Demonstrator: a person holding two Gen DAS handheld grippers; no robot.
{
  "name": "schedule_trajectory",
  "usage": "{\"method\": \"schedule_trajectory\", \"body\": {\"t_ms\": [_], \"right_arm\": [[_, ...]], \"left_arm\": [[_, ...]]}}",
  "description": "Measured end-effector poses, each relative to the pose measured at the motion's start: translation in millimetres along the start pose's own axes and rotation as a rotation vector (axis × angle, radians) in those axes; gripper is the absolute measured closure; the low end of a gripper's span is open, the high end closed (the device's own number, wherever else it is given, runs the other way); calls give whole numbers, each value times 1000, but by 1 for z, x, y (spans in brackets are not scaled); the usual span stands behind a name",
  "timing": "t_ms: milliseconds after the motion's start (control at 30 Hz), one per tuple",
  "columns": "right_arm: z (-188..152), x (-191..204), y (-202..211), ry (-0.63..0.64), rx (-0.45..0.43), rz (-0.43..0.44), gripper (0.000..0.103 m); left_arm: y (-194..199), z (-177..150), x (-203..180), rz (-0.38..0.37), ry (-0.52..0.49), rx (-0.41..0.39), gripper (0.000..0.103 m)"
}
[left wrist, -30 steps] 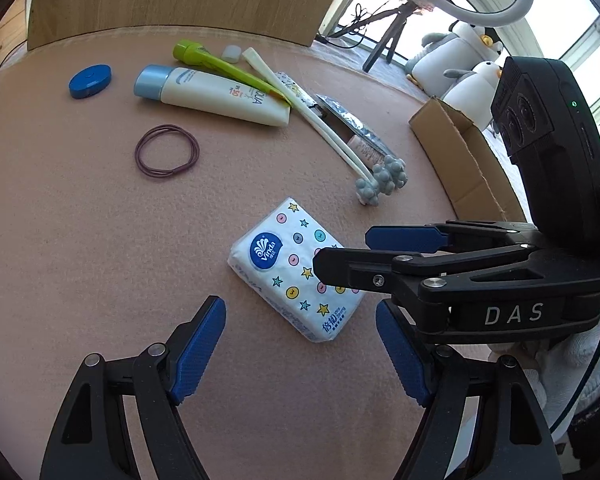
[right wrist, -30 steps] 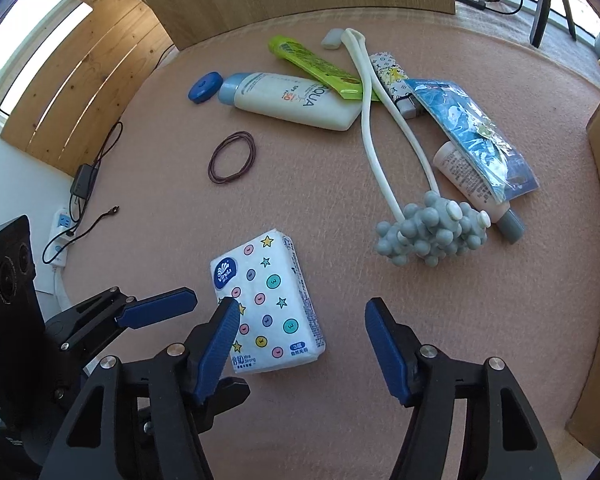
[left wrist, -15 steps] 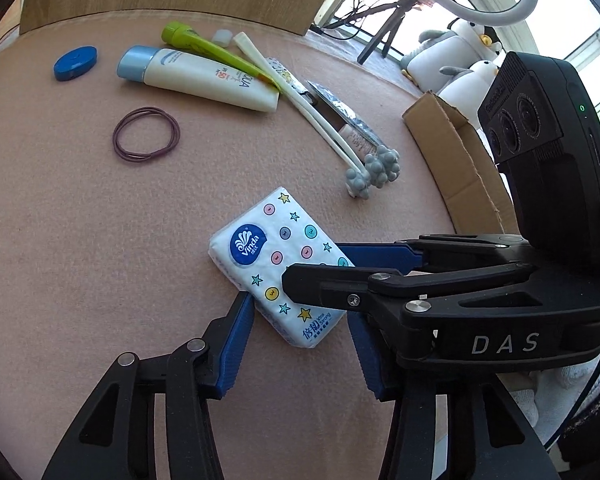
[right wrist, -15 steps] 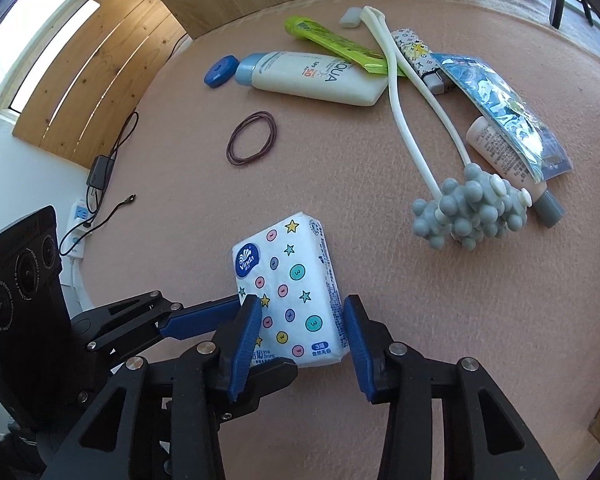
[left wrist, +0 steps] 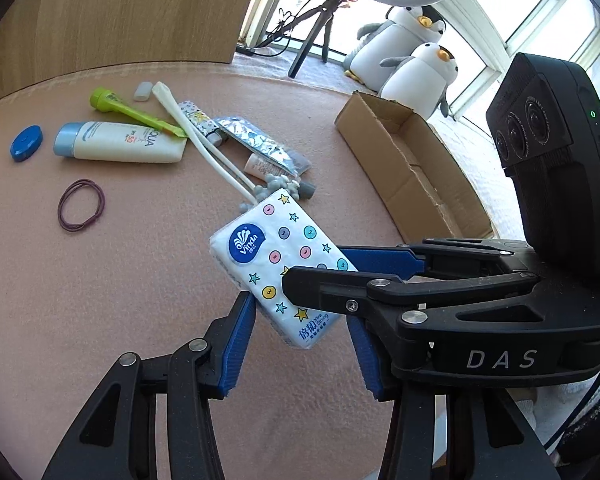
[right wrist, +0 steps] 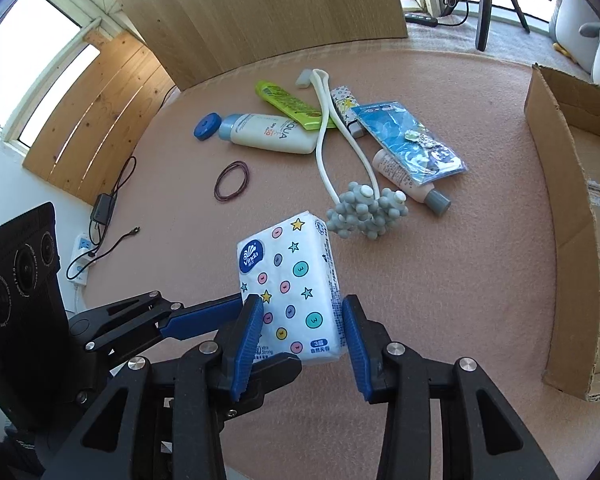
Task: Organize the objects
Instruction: 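Carry the tissue pack into the cardboard box and open both grippers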
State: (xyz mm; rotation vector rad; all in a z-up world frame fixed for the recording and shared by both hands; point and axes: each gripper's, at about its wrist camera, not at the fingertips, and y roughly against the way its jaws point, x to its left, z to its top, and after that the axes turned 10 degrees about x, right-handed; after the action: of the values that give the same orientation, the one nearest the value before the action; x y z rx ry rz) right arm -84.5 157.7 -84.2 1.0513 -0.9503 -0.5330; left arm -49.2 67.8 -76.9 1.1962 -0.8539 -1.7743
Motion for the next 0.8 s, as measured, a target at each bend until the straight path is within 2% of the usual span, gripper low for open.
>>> {"method": "schedule_trajectory", "body": {"t_ms": [367,633,800], "right_arm": [[-23,-70,80,-127,-160,-78,65],[-34,-126,111,-218,-220,-127,65],[-36,-153,118,-258,-235,-141,65]], "left_arm": [[-18,48,-100,-62,-183,-19,52],[-55,80,-164,-74,-274,-4,52],[-78,92,-188,-82,-300,14,52]]}}
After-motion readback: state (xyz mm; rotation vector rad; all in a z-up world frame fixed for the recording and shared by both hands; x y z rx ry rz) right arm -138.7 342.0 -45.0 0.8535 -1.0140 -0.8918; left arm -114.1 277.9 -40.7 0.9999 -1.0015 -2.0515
